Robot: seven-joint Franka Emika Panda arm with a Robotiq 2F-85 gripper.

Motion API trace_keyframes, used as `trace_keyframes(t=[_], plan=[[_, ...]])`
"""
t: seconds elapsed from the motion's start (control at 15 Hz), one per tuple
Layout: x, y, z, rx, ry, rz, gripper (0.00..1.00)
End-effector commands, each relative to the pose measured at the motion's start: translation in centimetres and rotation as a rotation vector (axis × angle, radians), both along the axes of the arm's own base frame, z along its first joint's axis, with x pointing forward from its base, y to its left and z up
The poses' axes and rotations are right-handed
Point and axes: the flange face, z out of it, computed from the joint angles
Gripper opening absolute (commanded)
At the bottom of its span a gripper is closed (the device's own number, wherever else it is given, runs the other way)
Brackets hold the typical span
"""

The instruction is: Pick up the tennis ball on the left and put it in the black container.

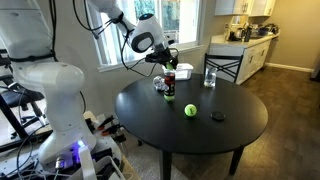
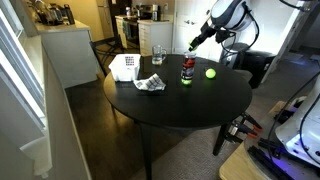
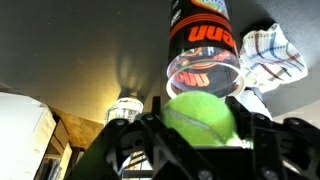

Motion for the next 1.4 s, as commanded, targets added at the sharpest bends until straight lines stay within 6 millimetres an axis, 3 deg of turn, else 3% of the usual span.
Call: trace_keyframes(t=[0.0,0.27,0.33,0.6,1.0,1.33], plan=[[0.7,0.5,-0.7,0.003,0.018,0.028,0.39],[1.0,0.3,-1.7,0.009,0.043,0.025,0.39],[1.1,0.2,-2.0,0.009,0.048,0.025,0.89],[1.3,0.1,-2.6,0.025,0.074,0.020,1.00],[1.2,-0.3,-3.0,0.024,0.083,0.013,1.00],[0.8,0.1,-1.5,0.065,0.067,0.016,1.00]])
